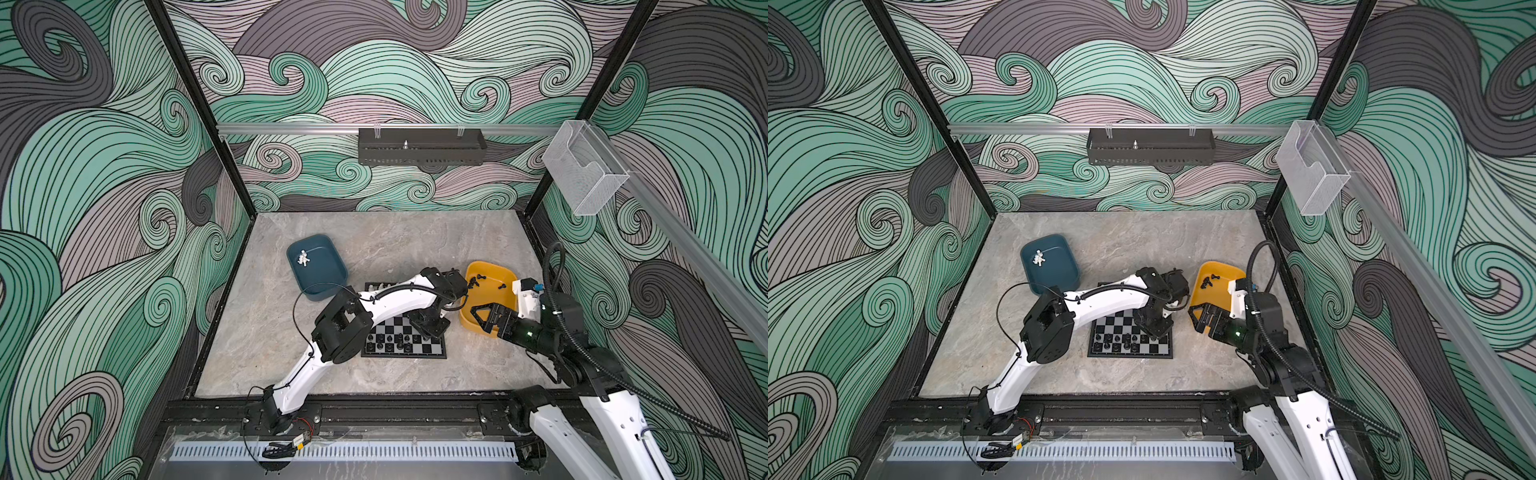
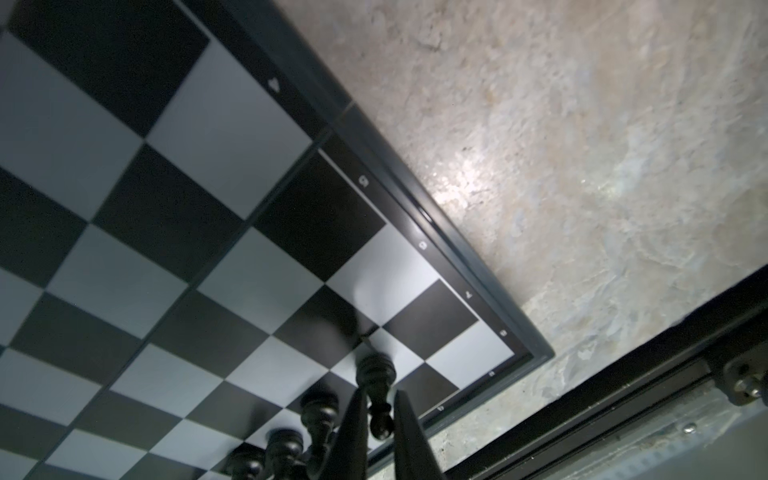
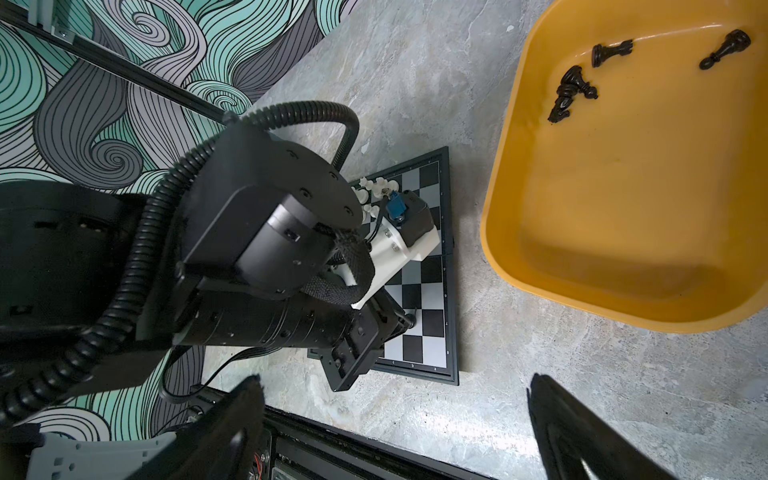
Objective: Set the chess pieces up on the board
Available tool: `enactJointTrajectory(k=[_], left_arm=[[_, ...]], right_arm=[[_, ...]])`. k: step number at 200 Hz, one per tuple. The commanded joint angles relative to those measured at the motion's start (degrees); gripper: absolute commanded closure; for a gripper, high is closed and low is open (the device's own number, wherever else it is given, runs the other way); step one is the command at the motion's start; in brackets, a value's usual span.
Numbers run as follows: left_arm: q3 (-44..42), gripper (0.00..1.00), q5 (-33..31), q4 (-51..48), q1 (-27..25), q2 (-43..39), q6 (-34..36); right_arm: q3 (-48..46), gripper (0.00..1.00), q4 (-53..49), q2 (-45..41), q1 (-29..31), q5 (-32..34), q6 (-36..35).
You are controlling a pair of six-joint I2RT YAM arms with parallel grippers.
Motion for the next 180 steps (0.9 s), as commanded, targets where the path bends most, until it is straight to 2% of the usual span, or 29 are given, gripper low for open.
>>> enactJointTrajectory(k=[1,53,77,107,121,140,150,169,173,180], left_arm=[[2.1,0.81,-0.5,-1.7,-0.2,0.9,-0.6],[4.2,0.70,-0.9,-3.4,0.0,-1.5,-1.8],[4.4,0.62,-2.7,-3.0,0.9,-7.0,-3.3],[3.0,0.49,-5.6,-1.5,3.3,-16.8,-4.0],[0.1,0.43,-6.9,0.4,4.6,-22.4,-4.4],[-7.7,0.33,-6.9,5.6,7.1,-31.5,-3.7],[-14.0,0.27,-7.5,9.9,8.5,-37.4,-3.0],[-29.4,0.11,-5.6,22.3,12.6,-49.5,-1.4],[-32.6,0.03,-4.4,24.6,13.9,-52.3,-1.3],[-37.7,0.01,-3.2,27.9,15.9,-56.0,-1.5]], right_arm=[[-0.1,0.01,-0.7,-0.2,0.3,0.1,-1.0],[1.9,0.01,-3.6,0.4,0.2,3.6,-1.7],[3.2,0.01,-5.3,2.3,0.2,6.8,-1.5],[4.7,0.08,-5.0,7.7,-0.2,11.2,-1.5],[4.9,0.17,-3.6,11.6,-1.3,13.1,-1.5],[5.0,0.33,0.3,18.6,-3.6,15.4,-1.9],[4.6,0.43,3.4,22.8,-4.6,16.2,-2.4],[4.6,0.70,8.6,31.7,-5.8,17.2,-3.1],[5.0,0.73,9.1,33.9,-5.9,17.6,-3.1],[5.7,0.77,10.0,37.3,-5.9,17.6,-3.3]])
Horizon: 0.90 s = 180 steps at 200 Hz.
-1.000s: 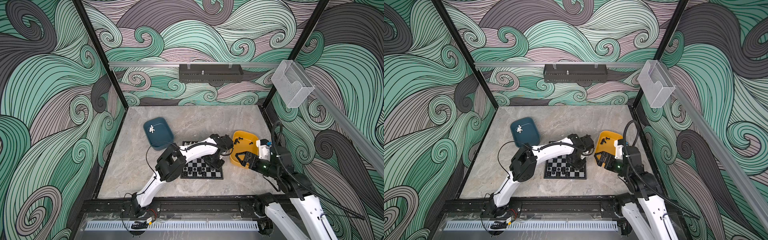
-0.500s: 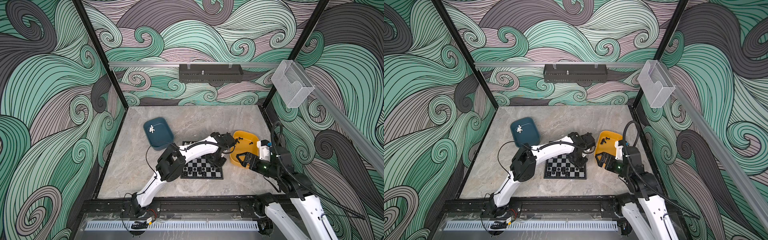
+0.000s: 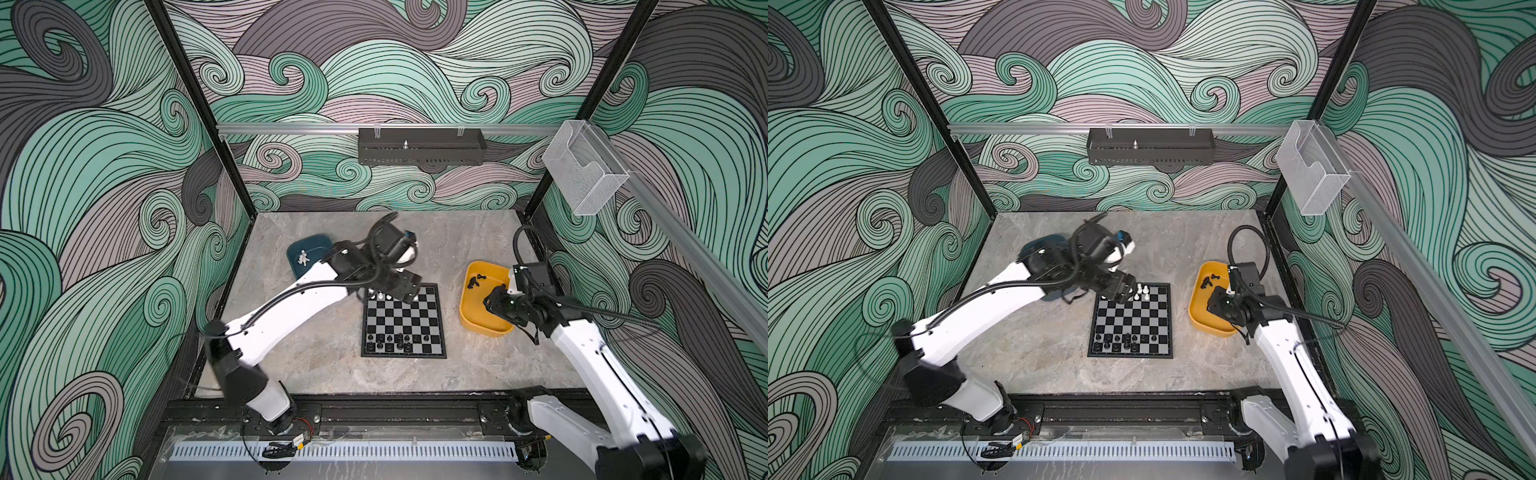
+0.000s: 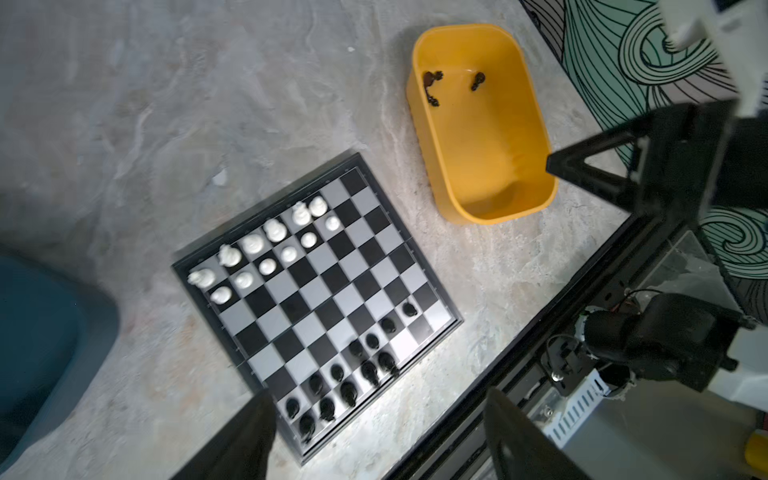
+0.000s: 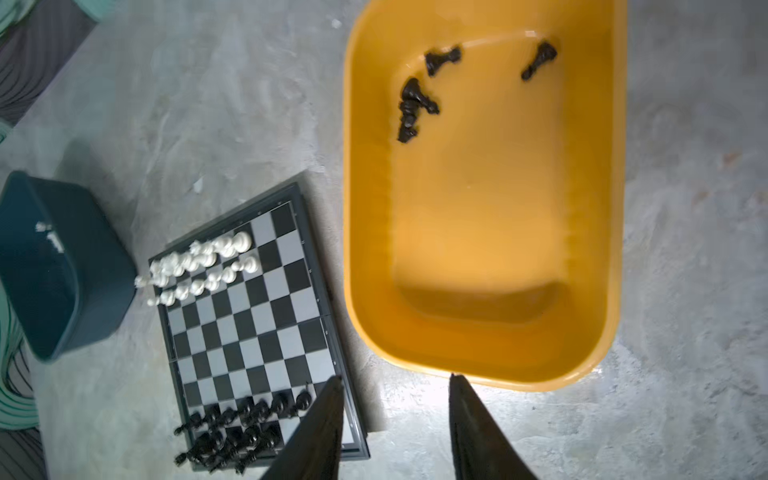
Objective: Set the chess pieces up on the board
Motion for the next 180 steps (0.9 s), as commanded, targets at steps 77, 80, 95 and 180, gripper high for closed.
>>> enactJointTrajectory(k=[77,80,95,180], left_arm=[[-34.9,0.01,3.2,23.8,12.6,-26.7,3.8],[-35.1,0.01,3.1,23.9,12.6,-26.9,3.6],[-35.6,0.01,3.7,24.2,12.8,-27.7,3.2],[-35.9,0.01,5.1,24.1,13.5,-28.1,3.1]], right_arm=[[-0.5,0.81,1.0,20.4,4.0,-0.4,-4.4],[-1.2,0.81,0.9,20.0,4.0,-0.8,-4.2],[-3.8,0.79,-0.2,17.4,4.1,-2.5,-3.0],[-9.7,0.70,-6.1,3.6,2.7,-12.3,3.7]])
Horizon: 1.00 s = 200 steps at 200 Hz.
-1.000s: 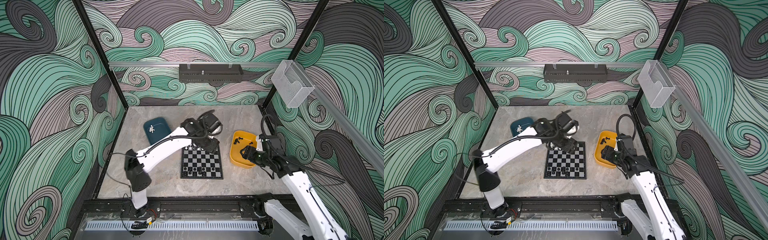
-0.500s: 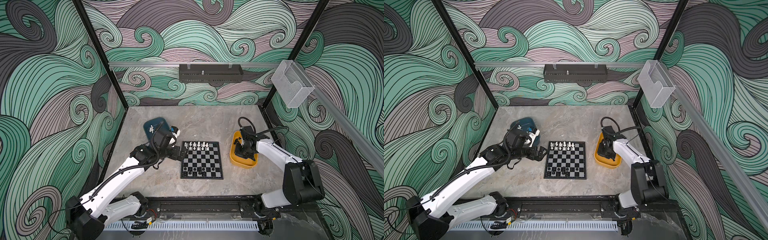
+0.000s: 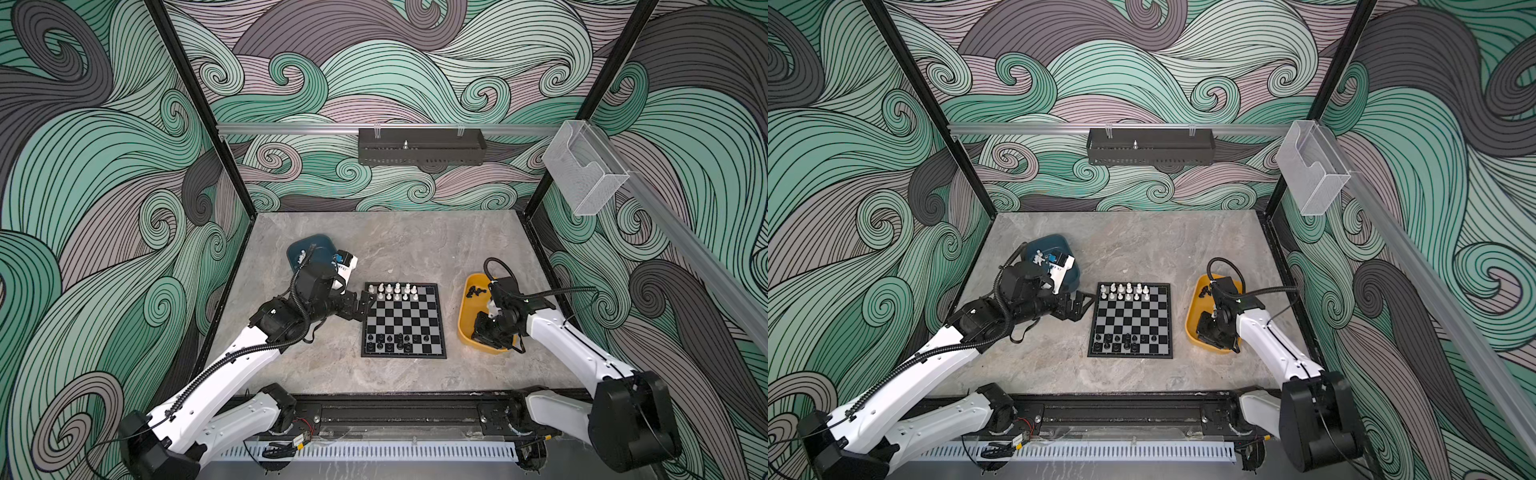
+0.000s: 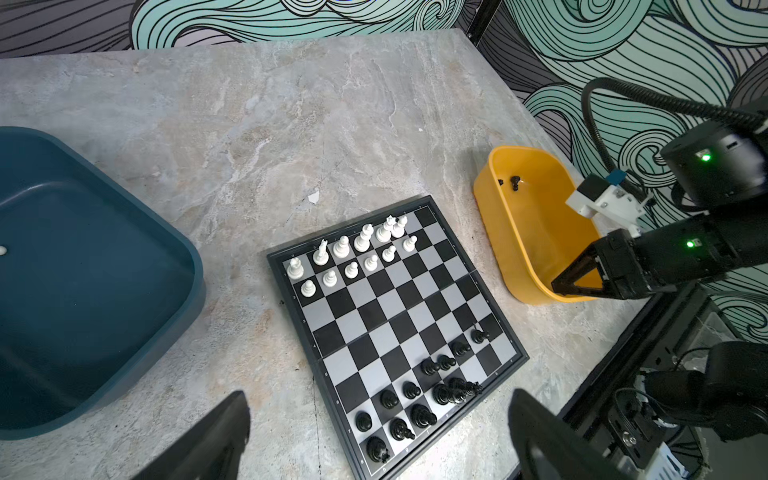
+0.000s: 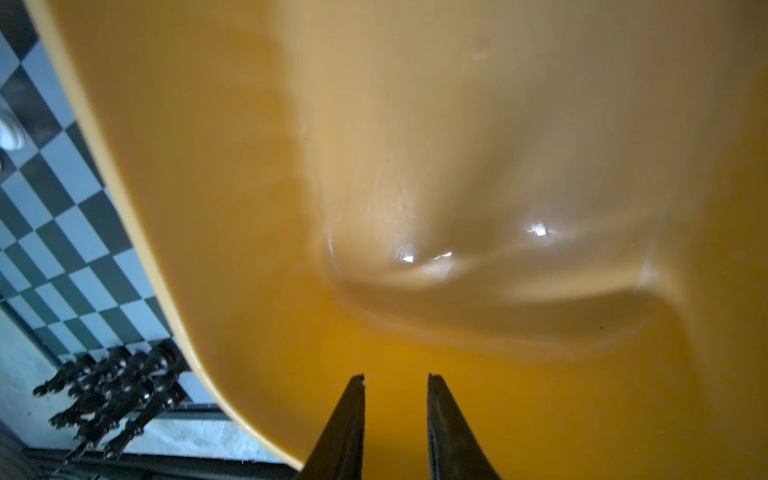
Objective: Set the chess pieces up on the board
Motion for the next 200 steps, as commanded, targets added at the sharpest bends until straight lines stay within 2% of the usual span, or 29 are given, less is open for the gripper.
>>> enactJointTrajectory(k=[1,19,33,48,58,75,99,123,140,166,200], left_arm=[[0.1,0.01,1.3,1.2,0.7,-0.7,0.5],[-0.3,0.01,4.1,2.3,1.1,-0.7,0.2],[-0.8,0.01,7.2,3.8,1.9,-0.5,-0.4],[-1.1,0.01,7.9,4.2,2.4,-0.3,-0.6],[-1.1,0.02,8.0,4.2,2.6,-0.1,-0.5],[-1.1,0.02,9.9,4.6,3.1,-0.2,-0.4],[-1.5,0.01,10.6,5.3,3.4,-0.3,-0.9],[-1.8,0.01,11.7,5.9,3.3,-0.3,-1.2],[-1.8,0.01,11.2,5.9,3.3,-0.9,-1.3],[-1.8,0.01,11.3,5.9,3.1,-1.2,-1.4],[-1.8,0.01,11.2,6.0,2.4,-1.2,-1.4]], right_arm=[[1.4,0.70,-3.5,-1.9,-1.3,-2.7,1.8],[6.5,0.52,-3.8,-2.1,-4.2,3.5,0.7],[11.9,0.39,-2.1,1.5,-5.4,8.1,-1.3],[18.0,0.32,-1.4,7.0,-5.5,14.0,-3.9],[20.8,0.33,-0.1,10.8,-5.9,15.5,-5.9],[25.1,0.44,1.2,17.5,-6.4,19.1,-8.2],[32.0,0.50,0.3,27.7,-6.5,21.7,-11.8],[34.7,0.53,0.4,33.1,-7.3,22.5,-11.5],[36.1,0.61,0.6,35.9,-7.2,23.2,-12.1],[37.4,0.57,0.3,39.4,-7.4,24.7,-11.7],[36.6,0.48,2.1,40.5,-7.7,24.9,-7.0]])
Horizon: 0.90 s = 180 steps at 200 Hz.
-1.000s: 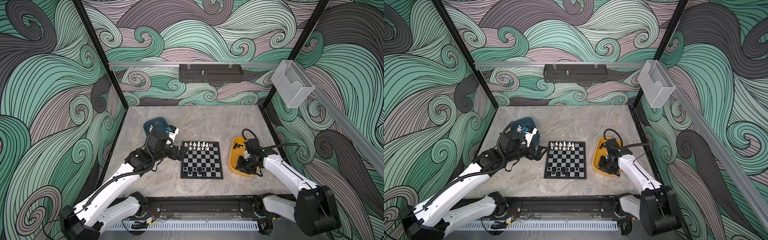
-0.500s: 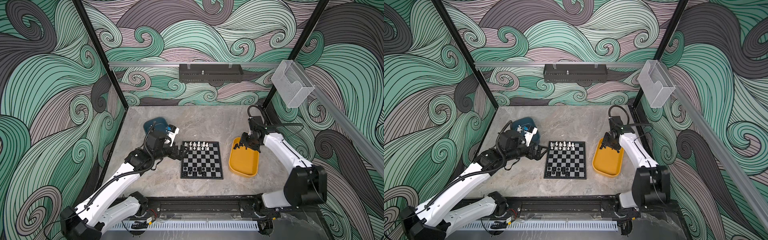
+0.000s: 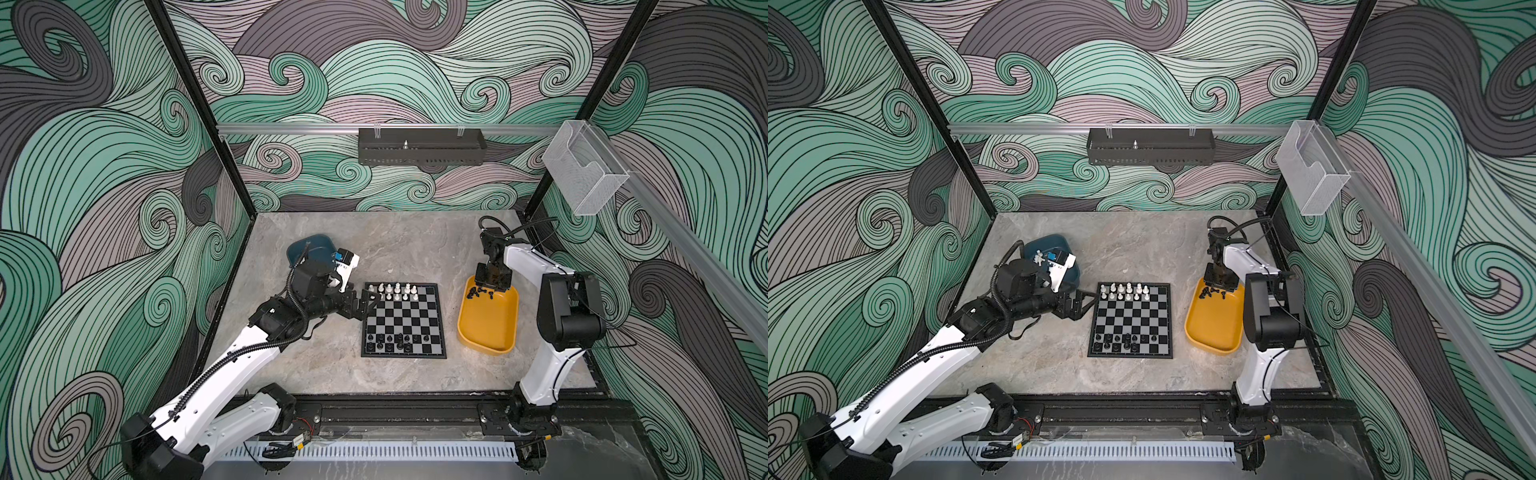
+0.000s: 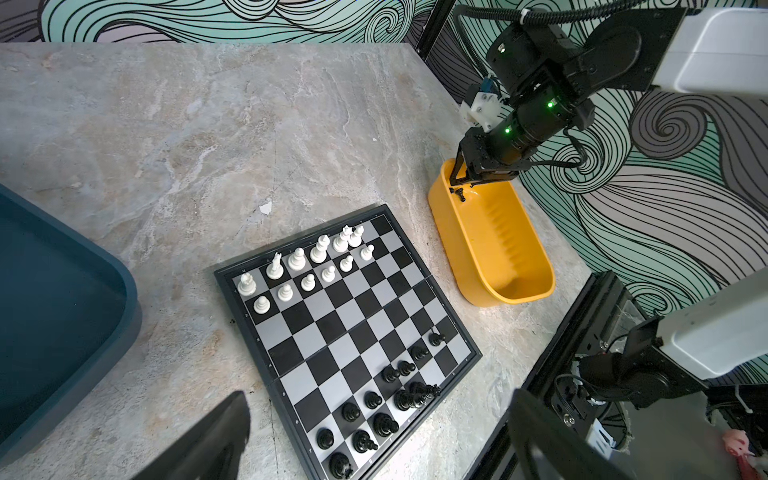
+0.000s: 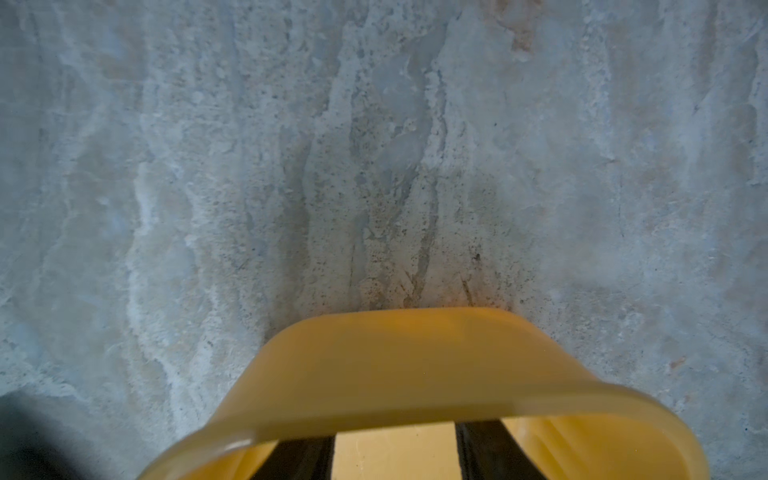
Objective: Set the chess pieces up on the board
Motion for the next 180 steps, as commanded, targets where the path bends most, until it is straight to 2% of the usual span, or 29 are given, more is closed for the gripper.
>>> enactJointTrajectory(k=[1,33,71,91,136,180], left_arm=[[-0.2,0.01,0.9,1.3,-0.6,-1.0,-0.6],[-0.3,0.01,0.6,1.2,-1.0,-1.3,-0.5],[-0.3,0.01,0.5,1.2,-1.2,-1.3,-0.4],[-0.3,0.01,0.6,1.3,-1.3,-1.0,-0.5],[-0.4,0.01,0.8,1.5,-1.4,-0.5,-0.8],[-0.4,0.01,0.6,1.4,-1.4,-0.1,-0.7]], right_arm=[[0.2,0.48,0.6,0.4,-0.3,1.7,3.4],[0.3,0.51,1.2,1.5,-0.9,2.6,4.3],[0.5,0.58,1.2,3.7,-2.7,-1.2,2.2],[-0.1,0.65,1.7,4.2,-3.6,-2.6,1.8],[1.2,0.65,2.3,6.3,-4.1,-3.7,0.6],[1.4,0.66,2.3,7.5,-6.0,-8.5,1.1]])
